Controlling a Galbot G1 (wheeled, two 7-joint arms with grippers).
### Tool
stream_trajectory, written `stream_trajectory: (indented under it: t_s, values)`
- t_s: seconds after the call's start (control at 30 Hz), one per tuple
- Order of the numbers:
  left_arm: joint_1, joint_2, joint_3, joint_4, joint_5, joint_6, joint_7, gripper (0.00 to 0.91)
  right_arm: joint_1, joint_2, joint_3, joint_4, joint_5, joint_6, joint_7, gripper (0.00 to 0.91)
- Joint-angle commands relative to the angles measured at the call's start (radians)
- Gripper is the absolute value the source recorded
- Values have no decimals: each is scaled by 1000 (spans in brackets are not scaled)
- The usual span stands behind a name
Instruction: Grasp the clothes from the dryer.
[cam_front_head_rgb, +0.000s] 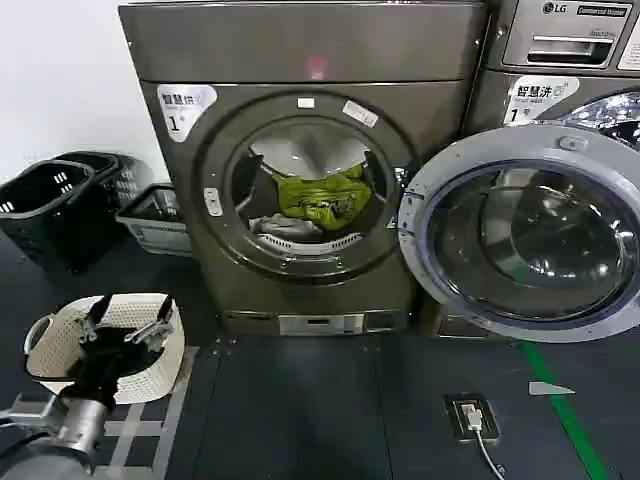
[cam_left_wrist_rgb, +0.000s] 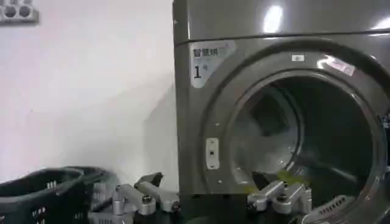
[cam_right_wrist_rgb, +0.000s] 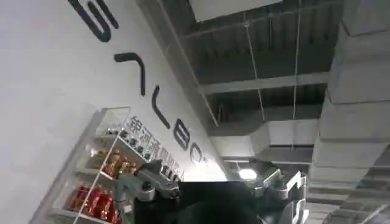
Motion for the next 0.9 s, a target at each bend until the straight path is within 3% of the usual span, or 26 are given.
stream_trajectory:
  t_s: [0.03, 0.9]
  values:
    - [2, 3, -14, -2, -7, -4, 1, 907, 0, 2, -6, 2, 4, 4, -2, 907]
    - [9, -17, 17, -13, 9, -5, 10, 907, 7, 8, -7, -5, 12, 14, -1, 907]
